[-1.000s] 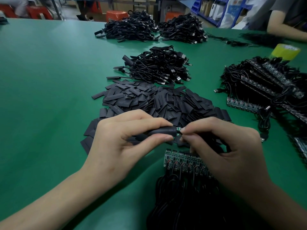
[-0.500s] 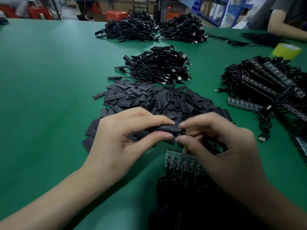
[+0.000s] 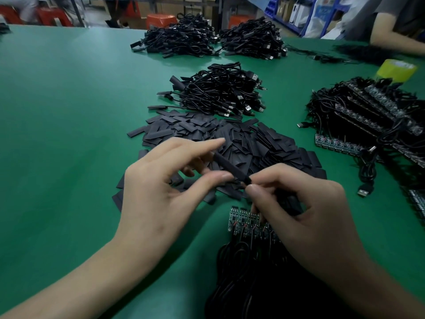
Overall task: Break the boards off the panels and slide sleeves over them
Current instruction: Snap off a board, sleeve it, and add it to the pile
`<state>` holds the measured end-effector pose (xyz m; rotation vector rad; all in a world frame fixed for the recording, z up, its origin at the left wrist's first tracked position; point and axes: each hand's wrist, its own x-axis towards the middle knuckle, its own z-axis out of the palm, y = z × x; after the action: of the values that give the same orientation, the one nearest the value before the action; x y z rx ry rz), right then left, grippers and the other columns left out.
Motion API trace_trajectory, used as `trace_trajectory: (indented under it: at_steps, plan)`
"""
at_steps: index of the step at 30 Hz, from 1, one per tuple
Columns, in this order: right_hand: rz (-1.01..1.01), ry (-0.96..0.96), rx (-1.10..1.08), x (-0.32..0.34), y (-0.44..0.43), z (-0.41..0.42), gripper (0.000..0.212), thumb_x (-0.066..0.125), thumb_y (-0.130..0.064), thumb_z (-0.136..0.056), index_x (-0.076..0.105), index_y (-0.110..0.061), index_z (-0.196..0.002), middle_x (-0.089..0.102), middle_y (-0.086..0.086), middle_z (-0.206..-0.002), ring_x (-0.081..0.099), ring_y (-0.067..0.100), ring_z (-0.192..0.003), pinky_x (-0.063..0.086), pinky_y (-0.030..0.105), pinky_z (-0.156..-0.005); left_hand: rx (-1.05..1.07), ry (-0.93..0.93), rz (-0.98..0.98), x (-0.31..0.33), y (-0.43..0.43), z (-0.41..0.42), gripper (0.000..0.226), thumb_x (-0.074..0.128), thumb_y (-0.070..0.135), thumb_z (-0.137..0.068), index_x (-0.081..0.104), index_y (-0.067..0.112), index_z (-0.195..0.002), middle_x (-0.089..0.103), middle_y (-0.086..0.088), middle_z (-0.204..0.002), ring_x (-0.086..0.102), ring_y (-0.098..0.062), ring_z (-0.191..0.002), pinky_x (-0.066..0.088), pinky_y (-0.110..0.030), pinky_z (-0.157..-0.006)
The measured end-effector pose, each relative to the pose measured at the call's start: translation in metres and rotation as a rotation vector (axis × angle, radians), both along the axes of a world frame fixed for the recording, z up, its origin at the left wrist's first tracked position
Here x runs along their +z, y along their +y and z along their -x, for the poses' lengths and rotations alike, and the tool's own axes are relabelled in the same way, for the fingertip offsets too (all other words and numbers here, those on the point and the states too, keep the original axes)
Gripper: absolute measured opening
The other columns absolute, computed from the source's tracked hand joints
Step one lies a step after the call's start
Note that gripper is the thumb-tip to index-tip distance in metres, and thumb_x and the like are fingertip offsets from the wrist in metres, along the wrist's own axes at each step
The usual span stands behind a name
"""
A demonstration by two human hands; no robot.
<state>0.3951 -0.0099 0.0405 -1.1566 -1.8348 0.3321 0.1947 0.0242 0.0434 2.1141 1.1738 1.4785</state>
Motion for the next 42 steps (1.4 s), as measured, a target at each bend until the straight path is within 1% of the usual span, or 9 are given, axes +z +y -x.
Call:
trace_trajectory:
  at_steps: [7, 14, 23, 27, 30, 32, 34, 38, 42]
  plan:
    - [-0.143, -0.145, -0.101, -0.005, -0.004, 0.004, 0.005, 0.07, -0.024, -0.094, 0.074, -0.021, -0.093, 0.07, -0.014, -0.08, 0.065, 0.002, -0.071, 0.049, 0.024, -0.061, -0.106, -0.021, 0.061, -0.001, -0.007, -0.008, 0.06, 0.082, 0.041, -0.074, 0.068, 0.017, -0.127, 0.069, 0.012, -0.1, 0.069, -0.008, -0.096, 0.05, -0.017, -0.089]
    - [0.0, -0.032, 0.036, -0.002, -0.005, 0.006, 0.009, 0.066, -0.02, -0.095, 0.075, -0.021, -0.097, 0.07, -0.014, -0.085, 0.067, 0.009, -0.077, 0.051, 0.027, -0.063, -0.029, 0.132, -0.074, -0.001, 0.001, 0.005, 0.048, 0.082, 0.045, -0.078, 0.075, 0.01, -0.11, 0.071, 0.003, -0.096, 0.066, -0.005, -0.091, 0.047, -0.014, -0.087]
    - [0.054, 0.026, 0.091, -0.002, -0.003, 0.001, 0.012, 0.068, -0.014, -0.093, 0.076, -0.018, -0.101, 0.073, -0.014, -0.087, 0.071, 0.005, -0.08, 0.052, 0.015, -0.068, -0.029, 0.192, -0.153, -0.003, 0.003, 0.01, 0.047, 0.084, 0.045, -0.074, 0.077, 0.005, -0.096, 0.072, -0.001, -0.089, 0.067, -0.011, -0.081, 0.052, -0.02, -0.08]
    - [0.131, 0.001, 0.145, -0.003, -0.003, 0.0, 0.016, 0.064, -0.026, -0.094, 0.071, -0.023, -0.108, 0.071, -0.013, -0.088, 0.071, 0.01, -0.085, 0.055, 0.025, -0.071, 0.001, 0.187, -0.121, -0.003, 0.004, 0.009, 0.045, 0.081, 0.05, -0.077, 0.077, 0.009, -0.096, 0.072, 0.002, -0.089, 0.068, -0.011, -0.083, 0.053, -0.027, -0.074]
    - [0.18, -0.096, 0.146, -0.006, -0.002, 0.0, 0.018, 0.064, -0.037, -0.093, 0.067, -0.029, -0.108, 0.068, -0.012, -0.083, 0.069, 0.011, -0.079, 0.054, 0.035, -0.066, 0.049, 0.151, -0.039, -0.002, 0.006, 0.009, 0.041, 0.076, 0.054, -0.078, 0.075, 0.014, -0.091, 0.071, 0.008, -0.084, 0.067, -0.004, -0.081, 0.052, -0.022, -0.075]
    - [0.183, -0.153, 0.139, -0.008, 0.0, -0.002, 0.019, 0.064, -0.042, -0.093, 0.066, -0.03, -0.106, 0.067, -0.014, -0.079, 0.067, 0.01, -0.073, 0.052, 0.036, -0.063, 0.085, 0.088, 0.039, -0.002, 0.008, 0.01, 0.038, 0.075, 0.056, -0.077, 0.074, 0.019, -0.088, 0.071, 0.012, -0.081, 0.068, -0.005, -0.078, 0.053, -0.018, -0.075]
    - [0.18, -0.182, 0.134, -0.009, 0.003, -0.004, 0.018, 0.064, -0.044, -0.093, 0.066, -0.031, -0.106, 0.066, -0.016, -0.077, 0.064, 0.008, -0.069, 0.049, 0.031, -0.059, 0.104, 0.02, 0.121, -0.003, 0.011, 0.011, 0.036, 0.075, 0.057, -0.076, 0.074, 0.024, -0.088, 0.072, 0.01, -0.08, 0.07, -0.008, -0.077, 0.057, -0.025, -0.074]
    - [0.124, -0.224, 0.015, -0.005, 0.008, -0.009, 0.02, 0.063, -0.043, -0.094, 0.069, -0.032, -0.11, 0.065, -0.025, -0.08, 0.063, -0.001, -0.071, 0.044, 0.016, -0.061, 0.115, -0.01, 0.221, -0.006, 0.016, 0.013, 0.046, 0.069, 0.067, -0.074, 0.078, 0.031, -0.101, 0.074, 0.018, -0.088, 0.07, -0.002, -0.084, 0.058, -0.03, -0.078]
    - [0.135, -0.294, -0.127, 0.021, 0.036, -0.026, 0.029, 0.056, -0.057, -0.092, 0.064, -0.043, -0.117, 0.062, -0.033, -0.085, 0.064, -0.006, -0.074, 0.049, 0.019, -0.063, 0.097, 0.147, 0.221, -0.007, 0.015, 0.011, 0.068, 0.055, 0.077, -0.076, 0.07, 0.033, -0.125, 0.067, 0.024, -0.109, 0.062, 0.003, -0.102, 0.051, -0.026, -0.092]
